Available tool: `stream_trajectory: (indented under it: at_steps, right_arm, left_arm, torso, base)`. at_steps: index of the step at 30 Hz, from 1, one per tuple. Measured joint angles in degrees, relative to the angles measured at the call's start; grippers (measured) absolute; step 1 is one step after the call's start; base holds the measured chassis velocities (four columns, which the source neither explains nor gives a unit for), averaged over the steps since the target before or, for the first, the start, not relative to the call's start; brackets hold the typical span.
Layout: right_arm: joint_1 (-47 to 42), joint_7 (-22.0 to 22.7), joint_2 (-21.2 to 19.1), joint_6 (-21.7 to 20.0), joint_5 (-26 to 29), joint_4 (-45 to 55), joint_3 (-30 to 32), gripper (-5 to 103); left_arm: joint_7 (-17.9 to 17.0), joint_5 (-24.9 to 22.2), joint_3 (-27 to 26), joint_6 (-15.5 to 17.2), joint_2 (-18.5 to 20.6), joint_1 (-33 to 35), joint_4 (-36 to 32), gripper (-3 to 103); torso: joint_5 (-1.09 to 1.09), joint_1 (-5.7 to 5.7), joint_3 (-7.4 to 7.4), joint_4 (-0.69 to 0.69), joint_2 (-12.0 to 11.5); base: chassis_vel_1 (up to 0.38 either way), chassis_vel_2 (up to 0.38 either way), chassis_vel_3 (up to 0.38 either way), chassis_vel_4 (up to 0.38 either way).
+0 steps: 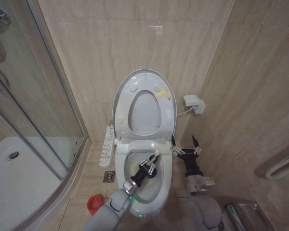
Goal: Open the toilet lid, clean the toilet bowl with a toilet brush, close the toilet lid, and flush.
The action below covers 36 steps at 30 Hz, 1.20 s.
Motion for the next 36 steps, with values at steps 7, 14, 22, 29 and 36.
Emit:
stream_trajectory:
  at_steps: [7,14,22,29,36]
  right_arm:
    - [0.0,0.0,0.0,0.0,0.0,0.0,0.0,100]
    - [0.0,0.0,0.0,0.0,0.0,0.0,0.0,100]
    - [0.0,0.0,0.0,0.0,0.0,0.0,0.0,100]
    - [0.0,0.0,0.0,0.0,0.0,0.0,0.0,100]
    - [0.0,0.0,0.0,0.0,0.0,0.0,0.0,100]
  left_arm:
    - [0.7,0.0,-0.4,-0.6,-0.6,-0.3,3.3,18]
    - [1.4,0.0,-2.5,-2.6,0.7,-1.6,8.2,18]
    - [0.2,-0.5,-3.0,-1.4,0.6,-1.1,2.9,18]
    - [-3.2,-0.7,-2.2,0.6,-2.0,-0.3,-2.2,18]
    - [-3.3,0.1,-0.3,0.1,-5.1,0.5,-1.6,18]
  torso:
    - [0.0,0.0,0.0,0.01,0.0]
    - [0.01,0.0,0.0,0.03,0.0]
    - [0.0,0.0,0.0,0.0,0.0]
    - [0.01,0.0,0.0,0.01,0.0]
    - [0.01,0.0,0.0,0.01,0.0]
  base:
    - [0.0,0.0,0.0,0.0]
    - [0.0,0.0,0.0,0.0]
    - [0.0,0.0,0.0,0.0]
    - [0.0,0.0,0.0,0.0]
    - [0.0,0.0,0.0,0.0]
